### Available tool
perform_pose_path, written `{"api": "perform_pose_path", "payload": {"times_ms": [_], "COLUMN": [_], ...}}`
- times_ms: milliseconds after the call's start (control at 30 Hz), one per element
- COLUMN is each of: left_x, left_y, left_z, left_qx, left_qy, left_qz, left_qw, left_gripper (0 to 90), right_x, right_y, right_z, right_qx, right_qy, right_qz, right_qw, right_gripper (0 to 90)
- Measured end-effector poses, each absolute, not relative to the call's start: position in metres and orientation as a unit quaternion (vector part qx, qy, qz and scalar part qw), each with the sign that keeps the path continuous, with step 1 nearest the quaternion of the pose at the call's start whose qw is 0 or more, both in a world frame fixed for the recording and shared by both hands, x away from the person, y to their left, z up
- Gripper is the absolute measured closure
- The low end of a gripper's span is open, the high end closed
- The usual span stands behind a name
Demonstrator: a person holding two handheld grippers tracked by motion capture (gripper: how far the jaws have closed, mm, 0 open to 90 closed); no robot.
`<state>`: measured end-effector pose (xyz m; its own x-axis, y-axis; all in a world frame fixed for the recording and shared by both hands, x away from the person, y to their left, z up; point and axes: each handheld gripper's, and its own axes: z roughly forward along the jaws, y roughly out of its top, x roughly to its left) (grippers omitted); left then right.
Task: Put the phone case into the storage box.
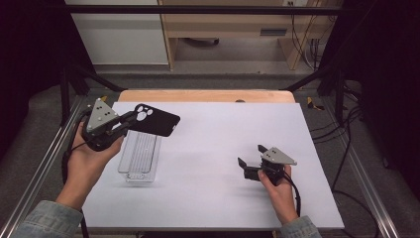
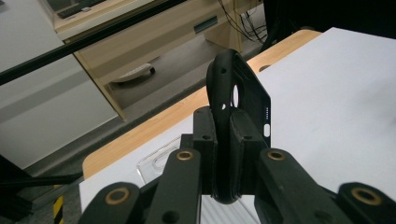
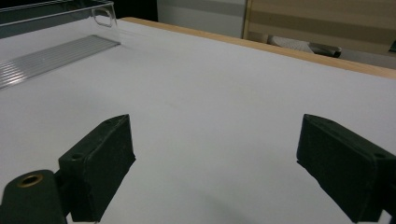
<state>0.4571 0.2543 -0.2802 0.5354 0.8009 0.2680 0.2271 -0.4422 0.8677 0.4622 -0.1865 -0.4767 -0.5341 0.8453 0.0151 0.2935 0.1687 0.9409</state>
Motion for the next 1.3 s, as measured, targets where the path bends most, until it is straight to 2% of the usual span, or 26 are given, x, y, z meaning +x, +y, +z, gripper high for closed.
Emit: {"api": "perform_pose_path", "payload": {"times_ms": [800,1300], "left_x": [0.465,0.472], "left_y": [0.27,0.271], "left_z": [-0.264,-0.262], "left_qx": [0.797,0.814], "left_qy": [0.311,0.292], "left_qz": [0.376,0.384], "left_qw": [0.357,0.323], "left_gripper": [82.5,82.5], "right_x": [0.45,0.44], "right_y": [-0.195,-0.201], "right_z": [-0.47,-0.472], "right_qx": [0.386,0.372], "right_qy": [0.706,0.709], "right_qz": [0.533,0.533], "right_qw": [0.262,0.272], "right_gripper": [7.6,7.5]}}
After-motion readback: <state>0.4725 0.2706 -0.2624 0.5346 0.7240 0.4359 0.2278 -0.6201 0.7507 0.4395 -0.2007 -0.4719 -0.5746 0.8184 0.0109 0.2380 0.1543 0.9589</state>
